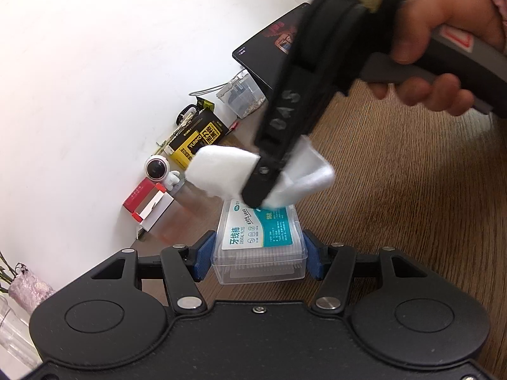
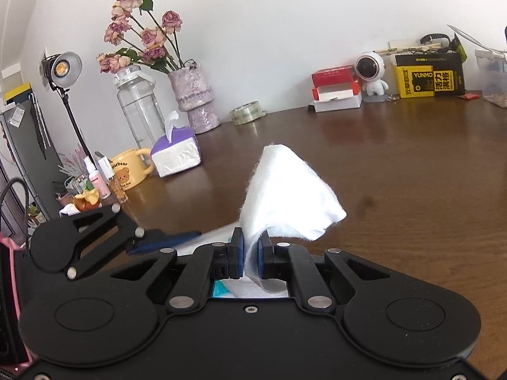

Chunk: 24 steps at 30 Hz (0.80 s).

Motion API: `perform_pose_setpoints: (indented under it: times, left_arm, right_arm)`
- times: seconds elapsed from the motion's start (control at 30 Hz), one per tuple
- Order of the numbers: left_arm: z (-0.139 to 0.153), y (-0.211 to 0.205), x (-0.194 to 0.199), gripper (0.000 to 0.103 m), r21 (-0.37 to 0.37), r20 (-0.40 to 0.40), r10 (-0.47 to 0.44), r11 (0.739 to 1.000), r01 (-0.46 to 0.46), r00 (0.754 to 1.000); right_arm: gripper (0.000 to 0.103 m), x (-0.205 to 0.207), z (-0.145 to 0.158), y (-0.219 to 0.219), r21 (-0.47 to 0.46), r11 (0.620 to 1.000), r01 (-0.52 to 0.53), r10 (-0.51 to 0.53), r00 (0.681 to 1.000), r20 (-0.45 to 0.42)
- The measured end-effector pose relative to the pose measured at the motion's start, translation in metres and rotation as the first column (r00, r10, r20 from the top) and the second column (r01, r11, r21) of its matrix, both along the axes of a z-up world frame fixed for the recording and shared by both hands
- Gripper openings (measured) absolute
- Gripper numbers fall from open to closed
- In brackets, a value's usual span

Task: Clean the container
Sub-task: 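Sweep the tissue over the lid edge with the right gripper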

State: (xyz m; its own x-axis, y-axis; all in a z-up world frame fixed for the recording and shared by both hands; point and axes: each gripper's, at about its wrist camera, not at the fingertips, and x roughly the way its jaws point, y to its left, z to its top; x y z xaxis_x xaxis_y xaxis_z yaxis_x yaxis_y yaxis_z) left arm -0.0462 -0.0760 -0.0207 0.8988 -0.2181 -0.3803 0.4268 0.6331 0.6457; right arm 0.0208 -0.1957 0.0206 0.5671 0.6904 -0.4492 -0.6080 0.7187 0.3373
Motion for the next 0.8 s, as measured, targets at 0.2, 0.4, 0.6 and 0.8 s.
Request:
perform_pose_setpoints:
  times: [0.2, 0.4, 0.6, 0.8]
  left_arm:
    - [0.0, -0.001, 0.0, 0.056, 0.0, -0.001, 0.0, 1.0, 0.0, 1.0]
    - [0.002, 0.001, 0.0, 0.056, -0.001, -0.002, 0.0, 1.0, 0.0, 1.0]
    - [0.005, 0.006, 0.003, 0.056, -0.001, -0.002, 0.0, 1.0, 0.0, 1.0]
    - [0.005, 0.005, -0.003, 0.056, -0.001, -0.002, -0.001, 1.0, 0.001, 1.0]
  right_arm:
    - [0.008, -0.012, -0.009, -0.011, 0.005, 1.0, 0.014, -0.013, 0.999, -0.034]
    - [0.008, -0.029, -0.008, -0.001, 0.02, 0.998, -0.055, 0.055, 0.998, -0.027]
    - [0.008, -0.037, 0.002, 0.014, 0.027, 0.991, -0.135, 0.135, 0.991, 0.002]
    - [0.007, -0.009, 0.003, -0.001, 0.019, 0.999, -0.051, 0.051, 0.999, 0.003]
